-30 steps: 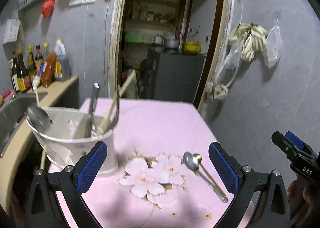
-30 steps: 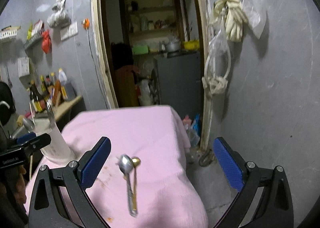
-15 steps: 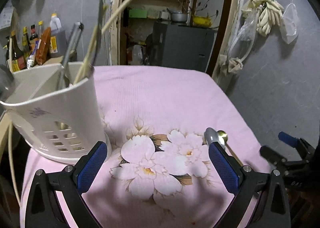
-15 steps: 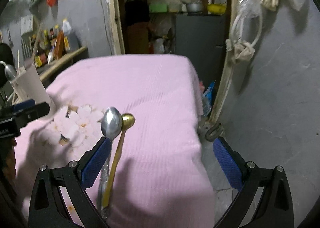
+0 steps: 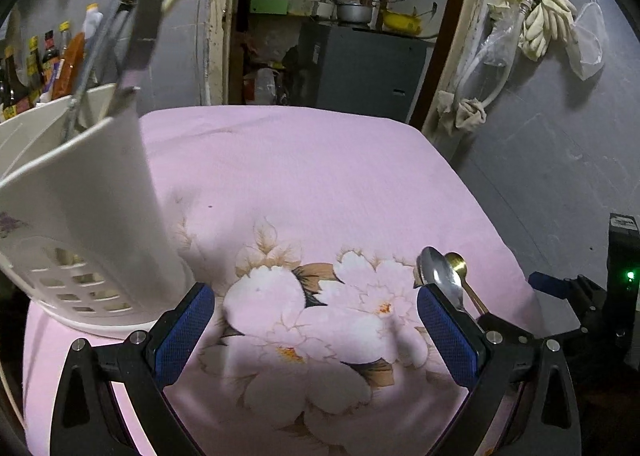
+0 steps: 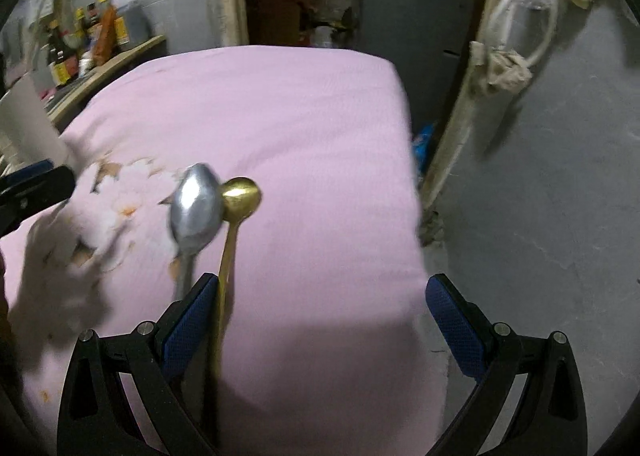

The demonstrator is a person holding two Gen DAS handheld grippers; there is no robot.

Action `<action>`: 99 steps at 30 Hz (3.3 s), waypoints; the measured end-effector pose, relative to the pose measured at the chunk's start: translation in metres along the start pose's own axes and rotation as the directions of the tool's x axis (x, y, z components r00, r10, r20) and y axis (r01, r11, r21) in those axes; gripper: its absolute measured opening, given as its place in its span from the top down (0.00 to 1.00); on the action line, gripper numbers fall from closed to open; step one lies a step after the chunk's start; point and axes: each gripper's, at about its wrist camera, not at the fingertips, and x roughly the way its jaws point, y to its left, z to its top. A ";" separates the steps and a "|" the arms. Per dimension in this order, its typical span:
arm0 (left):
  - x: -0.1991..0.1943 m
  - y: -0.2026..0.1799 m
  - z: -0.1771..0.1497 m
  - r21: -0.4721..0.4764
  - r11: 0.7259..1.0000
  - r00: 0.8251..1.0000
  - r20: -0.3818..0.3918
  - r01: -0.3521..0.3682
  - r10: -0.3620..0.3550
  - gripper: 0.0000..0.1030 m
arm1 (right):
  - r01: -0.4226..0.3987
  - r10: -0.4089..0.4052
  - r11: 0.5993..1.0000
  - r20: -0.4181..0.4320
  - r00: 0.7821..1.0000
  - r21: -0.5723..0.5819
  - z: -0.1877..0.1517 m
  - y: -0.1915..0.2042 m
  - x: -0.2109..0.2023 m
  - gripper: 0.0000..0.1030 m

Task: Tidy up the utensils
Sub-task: 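Lower both open tools toward the silver and gold spoons on the cloth, then grasp the silver spoon with the left tool while the right tool grasps the gold spoon, then lift both spoons and carry them over the white caddy with both tools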

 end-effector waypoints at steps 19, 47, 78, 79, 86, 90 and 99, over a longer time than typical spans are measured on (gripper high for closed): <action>0.051 -0.046 0.013 0.062 0.969 0.967 -0.113 0.238 -0.230 0.51 | -0.132 0.124 0.985 0.077 0.989 0.108 -0.001 -0.042 -0.002 0.38; 0.079 -0.051 0.021 -0.001 0.941 0.927 -0.170 0.340 -0.335 0.81 | -0.376 0.385 0.904 0.004 0.923 -0.204 0.047 -0.036 0.032 0.73; -0.004 -0.043 0.031 0.010 0.995 0.995 0.014 0.098 -0.098 0.98 | -0.179 0.171 0.984 0.193 0.966 0.023 0.023 -0.022 -0.059 0.98; -0.013 -0.042 0.031 0.007 0.996 0.996 0.034 0.084 -0.084 0.98 | -0.166 0.157 0.986 0.209 0.965 0.027 0.022 -0.021 -0.066 0.98; -0.061 -0.027 0.036 0.001 1.000 0.990 0.142 0.004 -0.004 0.98 | -0.065 0.048 0.997 0.325 0.945 0.042 0.025 0.003 -0.113 0.98; -0.091 -0.010 0.044 -0.009 1.000 0.981 0.195 -0.015 0.016 0.98 | -0.009 -0.008 0.999 0.403 0.915 0.041 0.032 0.022 -0.145 0.98; -0.161 0.029 0.061 0.017 0.998 0.942 0.331 -0.065 0.056 0.98 | 0.013 -0.036 0.999 0.545 0.837 0.047 0.061 0.073 -0.206 0.98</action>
